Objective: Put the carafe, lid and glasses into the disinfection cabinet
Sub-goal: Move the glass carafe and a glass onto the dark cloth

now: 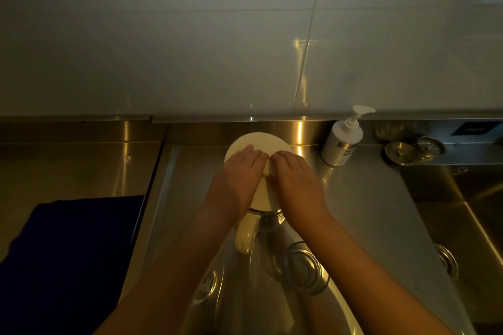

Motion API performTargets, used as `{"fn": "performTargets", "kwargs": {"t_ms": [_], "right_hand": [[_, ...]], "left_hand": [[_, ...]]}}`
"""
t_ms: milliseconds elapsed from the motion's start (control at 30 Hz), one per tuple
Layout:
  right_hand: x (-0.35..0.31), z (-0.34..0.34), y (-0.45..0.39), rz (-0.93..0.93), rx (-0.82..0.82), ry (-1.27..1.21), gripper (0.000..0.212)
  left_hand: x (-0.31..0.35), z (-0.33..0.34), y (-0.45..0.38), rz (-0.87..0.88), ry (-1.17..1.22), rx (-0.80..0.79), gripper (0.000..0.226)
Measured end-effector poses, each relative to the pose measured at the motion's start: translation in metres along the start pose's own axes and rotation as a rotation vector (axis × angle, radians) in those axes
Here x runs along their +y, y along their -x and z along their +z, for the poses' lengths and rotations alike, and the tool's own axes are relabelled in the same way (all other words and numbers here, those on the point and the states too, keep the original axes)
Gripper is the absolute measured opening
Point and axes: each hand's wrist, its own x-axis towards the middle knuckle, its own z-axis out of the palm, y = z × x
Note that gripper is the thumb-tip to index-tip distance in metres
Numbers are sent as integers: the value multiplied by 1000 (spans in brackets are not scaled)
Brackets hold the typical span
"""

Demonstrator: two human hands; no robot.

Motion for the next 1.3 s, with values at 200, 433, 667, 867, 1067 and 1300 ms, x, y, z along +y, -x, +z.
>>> {"fn": "performTargets", "kwargs": {"t_ms": [200,433,667,867,1067,1300], "right_hand": [[4,-13,9,-12,92,-5,60],[32,-24,30,71,63,68,65],[73,-34,58,187,22,121,58],[109,-34,75,309,-4,129,58],[138,-10,88,397,-92,121,51],[142,32,86,385,-195,147,45]], "left_hand": [[14,-13,1,-4,27,31,66],[45,6,-14,17,5,-126,92],[87,25,-25,150,53,-108,58],[100,33,-27,190,-25,-177,57],[90,36,-20,130,-59,-203,59],[75,42,-2,142,-58,-164,58]]}}
